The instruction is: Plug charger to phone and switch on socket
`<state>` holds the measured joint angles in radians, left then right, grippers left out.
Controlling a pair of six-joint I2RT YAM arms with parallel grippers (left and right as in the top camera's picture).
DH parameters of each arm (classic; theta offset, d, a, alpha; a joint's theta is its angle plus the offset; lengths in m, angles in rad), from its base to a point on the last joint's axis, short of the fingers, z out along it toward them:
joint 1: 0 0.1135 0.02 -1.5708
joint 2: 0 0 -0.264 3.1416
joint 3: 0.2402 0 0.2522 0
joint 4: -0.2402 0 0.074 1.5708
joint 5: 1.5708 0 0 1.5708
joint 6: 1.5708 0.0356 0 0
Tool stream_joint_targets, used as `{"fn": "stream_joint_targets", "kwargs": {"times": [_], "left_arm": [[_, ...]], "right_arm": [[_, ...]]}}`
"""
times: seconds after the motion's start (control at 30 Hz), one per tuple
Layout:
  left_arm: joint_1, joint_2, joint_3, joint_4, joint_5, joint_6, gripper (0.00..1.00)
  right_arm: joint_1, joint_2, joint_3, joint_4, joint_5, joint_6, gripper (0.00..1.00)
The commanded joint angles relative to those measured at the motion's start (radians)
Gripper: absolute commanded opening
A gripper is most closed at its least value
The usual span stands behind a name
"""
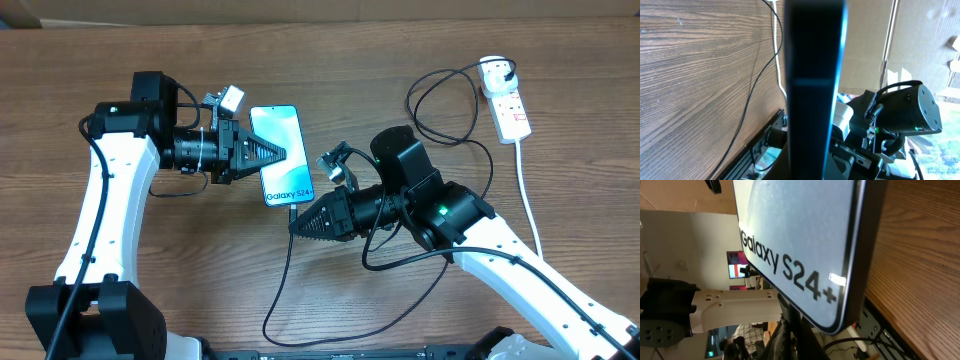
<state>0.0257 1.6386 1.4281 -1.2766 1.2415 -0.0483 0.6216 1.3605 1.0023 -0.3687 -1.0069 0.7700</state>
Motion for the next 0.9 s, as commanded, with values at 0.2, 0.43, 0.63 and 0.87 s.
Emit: {"fn": "stream_joint_targets", "kwargs": {"times": [0.2,0.43,0.63,0.87], "left_arm": [[-0.005,-0.008,0.007,-0.002,0.060,0.026,0.04],[-0.005,-0.008,0.007,-0.009,0.060,0.027,0.04],[-0.006,-0.008,0.007,-0.010,0.060,0.027,0.04],[-0.007,-0.008,0.007,-0.039,0.060,0.075,0.04]], "right_arm": [[0.000,0.006,0.027,0.019,-0.024,0.001,0.04],[0.001,0.009,0.027,0.020,-0.032,0.004,0.04],[0.001,0.009,0.027,0.020,-0.063,0.007,0.04],[-0.002,0.009,0.027,0.019,-0.088,0.008,0.04]]}}
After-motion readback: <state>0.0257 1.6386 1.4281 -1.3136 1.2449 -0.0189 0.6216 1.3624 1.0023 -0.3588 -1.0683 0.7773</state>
